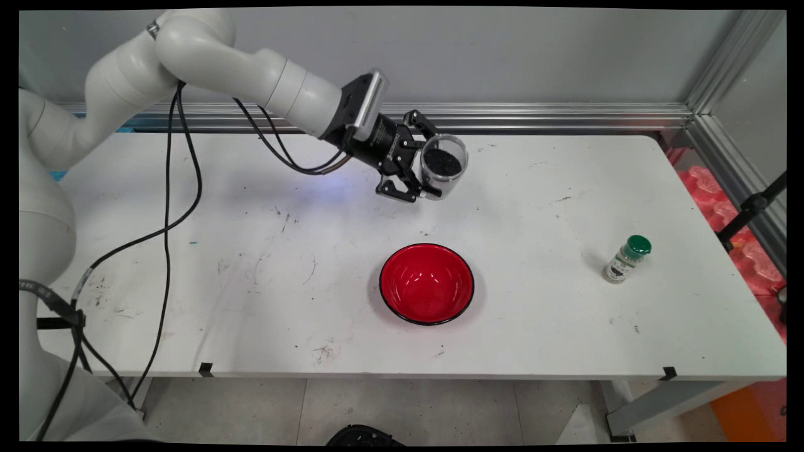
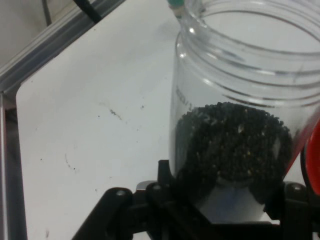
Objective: Pour the black seasoning powder in the red bowl
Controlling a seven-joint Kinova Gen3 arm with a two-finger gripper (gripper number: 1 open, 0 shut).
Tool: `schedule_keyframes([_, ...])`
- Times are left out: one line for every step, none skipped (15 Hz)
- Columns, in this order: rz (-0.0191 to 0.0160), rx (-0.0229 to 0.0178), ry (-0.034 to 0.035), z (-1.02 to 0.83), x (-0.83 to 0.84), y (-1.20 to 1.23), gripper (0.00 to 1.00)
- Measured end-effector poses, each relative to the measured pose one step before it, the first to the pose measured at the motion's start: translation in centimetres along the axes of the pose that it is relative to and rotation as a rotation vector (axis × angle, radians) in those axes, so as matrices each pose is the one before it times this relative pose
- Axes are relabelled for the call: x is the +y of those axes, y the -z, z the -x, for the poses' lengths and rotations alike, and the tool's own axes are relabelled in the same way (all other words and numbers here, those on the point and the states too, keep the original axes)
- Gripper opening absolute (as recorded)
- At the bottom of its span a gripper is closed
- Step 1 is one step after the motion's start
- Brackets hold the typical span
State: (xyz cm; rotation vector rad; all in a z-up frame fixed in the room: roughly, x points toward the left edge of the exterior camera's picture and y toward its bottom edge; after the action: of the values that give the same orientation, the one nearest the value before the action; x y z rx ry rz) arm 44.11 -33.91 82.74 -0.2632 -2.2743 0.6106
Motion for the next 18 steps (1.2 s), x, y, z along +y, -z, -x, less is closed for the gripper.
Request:
schedule_keyframes([0.00100,-0.00395,-0.01824,-0.010,0.207,-0.085,0.00])
schedule_keyframes([0.00074,-0.00313,-0.01456,-0.006,0.139,-0.065,0.00])
schedule_keyframes([0.00100,-0.00441,-0.02096,-0.007,0.191,-0.089,0.00])
schedule_keyframes([0.00061,-0.00291,-0.01506,-0.006,0.126,-0.063,0.00])
schedule_keyframes([0.00104,-0.00408,-0.02187,-0.012,0.189,-0.088,0.00])
schedule_keyframes([0.00082,-0.00278,-0.01509,-0.005,0.126,-0.063,0.00])
schedule_keyframes([0.00160,-0.00463,-0.02627,-0.018,0.210,-0.116,0.00])
schedule_keyframes([0.00123,-0.00367,-0.02335,-0.035,0.180,-0.100,0.00])
schedule_keyframes([0.00147,-0.00454,-0.02649,-0.035,0.190,-0.122,0.00])
schedule_keyframes([0.00090,-0.00372,-0.02226,-0.034,0.154,-0.100,0.00])
schedule_keyframes([0.00032,-0.00268,-0.01461,-0.021,0.098,-0.065,0.00])
schedule_keyframes([0.00052,-0.00400,-0.02077,-0.030,0.134,-0.096,0.00])
schedule_keyframes([0.00027,-0.00252,-0.01383,-0.021,0.082,-0.068,0.00])
schedule_keyframes([0.00005,-0.00364,-0.01949,-0.030,0.113,-0.086,0.00])
schedule_keyframes([-0.00002,-0.00209,-0.01231,-0.026,0.072,-0.058,0.00])
schedule_keyframes([0.00017,-0.00298,-0.01832,-0.036,0.108,-0.088,0.00])
schedule_keyframes([0.00018,-0.00224,-0.01278,-0.025,0.078,-0.056,0.00])
schedule_keyframes([0.00029,-0.00336,-0.01896,-0.033,0.108,-0.083,0.00])
